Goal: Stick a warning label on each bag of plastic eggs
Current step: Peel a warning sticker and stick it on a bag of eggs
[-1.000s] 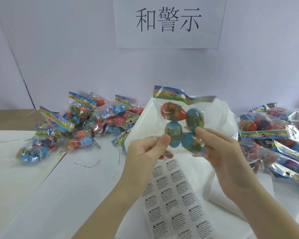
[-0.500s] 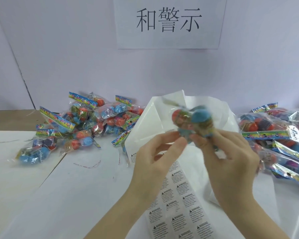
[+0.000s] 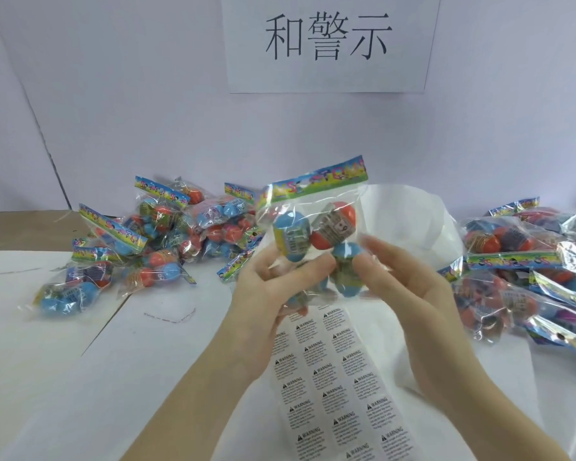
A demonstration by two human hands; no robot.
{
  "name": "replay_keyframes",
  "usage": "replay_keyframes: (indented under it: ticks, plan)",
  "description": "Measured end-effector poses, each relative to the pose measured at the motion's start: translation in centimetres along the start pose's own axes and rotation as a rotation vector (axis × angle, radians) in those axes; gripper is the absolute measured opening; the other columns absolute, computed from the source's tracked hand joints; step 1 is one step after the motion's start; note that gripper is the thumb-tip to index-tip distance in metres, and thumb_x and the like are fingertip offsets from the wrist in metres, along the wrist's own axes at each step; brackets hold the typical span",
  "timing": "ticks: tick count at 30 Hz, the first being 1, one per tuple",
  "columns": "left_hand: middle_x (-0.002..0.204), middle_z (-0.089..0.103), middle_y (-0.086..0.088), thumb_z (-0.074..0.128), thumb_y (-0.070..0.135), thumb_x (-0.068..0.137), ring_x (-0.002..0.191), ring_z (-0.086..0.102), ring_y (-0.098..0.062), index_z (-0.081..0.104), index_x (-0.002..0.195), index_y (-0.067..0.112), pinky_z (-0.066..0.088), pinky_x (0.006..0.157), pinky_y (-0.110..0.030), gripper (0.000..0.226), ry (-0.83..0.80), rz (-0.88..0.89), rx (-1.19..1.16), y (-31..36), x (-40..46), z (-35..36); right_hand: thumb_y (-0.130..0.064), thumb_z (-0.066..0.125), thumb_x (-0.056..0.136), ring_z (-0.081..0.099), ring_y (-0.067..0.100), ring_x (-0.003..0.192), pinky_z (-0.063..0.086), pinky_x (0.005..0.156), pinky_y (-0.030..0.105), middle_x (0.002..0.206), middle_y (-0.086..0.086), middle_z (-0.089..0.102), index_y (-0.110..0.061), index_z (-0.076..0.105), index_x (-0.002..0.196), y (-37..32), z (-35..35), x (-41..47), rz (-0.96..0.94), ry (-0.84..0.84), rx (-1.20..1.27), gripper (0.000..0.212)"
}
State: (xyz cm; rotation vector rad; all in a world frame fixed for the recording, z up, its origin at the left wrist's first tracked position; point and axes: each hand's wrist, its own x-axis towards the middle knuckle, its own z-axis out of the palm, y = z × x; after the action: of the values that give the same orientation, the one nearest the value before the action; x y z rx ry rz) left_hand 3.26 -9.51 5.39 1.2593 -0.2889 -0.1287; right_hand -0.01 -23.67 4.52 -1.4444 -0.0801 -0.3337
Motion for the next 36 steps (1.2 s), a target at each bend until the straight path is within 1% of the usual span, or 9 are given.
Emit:
replay_keyframes:
  ticks: [6,8,13,19,21,24,28,32,36]
  plan:
    - [0.083,0.071,-0.004,0.074,0.042,0.048,0.074,0.068,-0.015,0.075,0.080,0.019,0.053,0.068,-0.022,0.040,0.036,0.026,0.041,-0.3,0.1,0.0,-0.030,0.081,0.059,0.063,0.006,0.072,0.049,0.063,0.016,0.080,0.002,0.073,-0.018,0.077,0.079,-0.4,-0.3,0.1,0.010,-0.045,0.043,0.024]
    - [0.092,0.072,-0.006,0.075,0.034,0.051,0.079,0.069,-0.015,0.073,0.093,0.014,0.056,0.071,-0.023,0.047,0.031,-0.015,-0.019,-0.1,0.3,-0.2,-0.038,0.068,0.060,0.063,0.007,0.073,0.051,0.064,0.016,0.082,0.004,0.073,-0.019,0.078,0.076,-0.5,-0.5,0.2,0.019,-0.003,0.066,0.026]
    - [0.075,0.075,0.002,0.072,0.015,0.049,0.068,0.070,-0.006,0.077,0.064,0.026,0.051,0.059,-0.012,0.020,0.170,0.027,-0.047,-0.1,0.2,0.0,-0.032,0.065,0.061,0.064,0.007,0.073,0.050,0.064,0.015,0.083,0.002,0.074,-0.025,0.078,0.078,-0.5,-0.4,0.4,-0.003,0.024,0.089,0.023]
    - [0.070,0.073,0.004,0.067,-0.006,0.073,0.061,0.068,-0.008,0.072,0.068,0.017,0.052,0.058,-0.013,0.024,0.424,0.079,-0.061,0.1,0.6,-1.1,-0.023,0.072,0.064,0.061,0.004,0.067,0.050,0.063,0.016,0.073,-0.008,0.073,-0.022,0.076,0.081,-0.1,-1.1,0.9,-0.071,0.274,0.121,0.017]
    - [0.074,0.074,0.003,0.065,0.001,0.079,0.061,0.068,-0.010,0.070,0.082,0.014,0.052,0.056,-0.014,0.014,0.380,0.055,-0.052,0.1,0.7,-1.0,-0.015,0.077,0.069,0.059,0.001,0.065,0.047,0.065,0.013,0.072,-0.010,0.072,-0.026,0.072,0.090,0.1,-1.4,1.0,-0.175,0.424,0.032,0.024]
    - [0.087,0.075,-0.002,0.074,0.016,0.072,0.076,0.072,-0.016,0.071,0.090,0.015,0.054,0.059,-0.019,0.018,0.094,-0.056,-0.024,-0.2,0.4,0.1,-0.015,0.080,0.070,0.061,0.004,0.074,0.046,0.068,0.012,0.089,-0.005,0.070,-0.034,0.064,0.095,0.5,-0.9,0.7,-0.438,0.522,-0.297,0.036]
    - [0.104,0.072,-0.005,0.072,0.036,0.072,0.096,0.068,-0.013,0.074,0.095,0.015,0.056,0.077,-0.027,0.031,-0.182,-0.110,-0.123,-0.7,-0.5,1.6,-0.014,0.076,0.072,0.058,0.013,0.092,0.043,0.087,0.016,0.107,-0.004,0.061,-0.016,0.059,0.109,1.7,0.4,-0.1,-0.896,0.274,-0.702,0.041]
    - [0.092,0.074,-0.005,0.072,0.026,0.066,0.084,0.069,-0.013,0.072,0.093,0.008,0.055,0.073,-0.022,0.032,-0.045,-0.042,-0.172,-0.3,-0.3,1.0,-0.020,0.074,0.071,0.061,0.005,0.079,0.051,0.066,0.016,0.113,-0.007,0.060,-0.012,0.056,0.117,1.7,1.2,-0.8,-0.834,-0.018,-0.536,0.050]
    - [0.087,0.075,-0.006,0.072,0.021,0.053,0.076,0.071,-0.012,0.077,0.076,0.011,0.055,0.060,-0.020,0.026,0.032,-0.095,-0.196,-0.2,0.0,0.6,-0.030,0.067,0.075,0.056,0.006,0.069,0.047,0.057,0.019,0.101,-0.013,0.060,-0.027,0.061,0.105,1.0,0.5,-0.4,-0.716,0.213,-0.449,0.031]
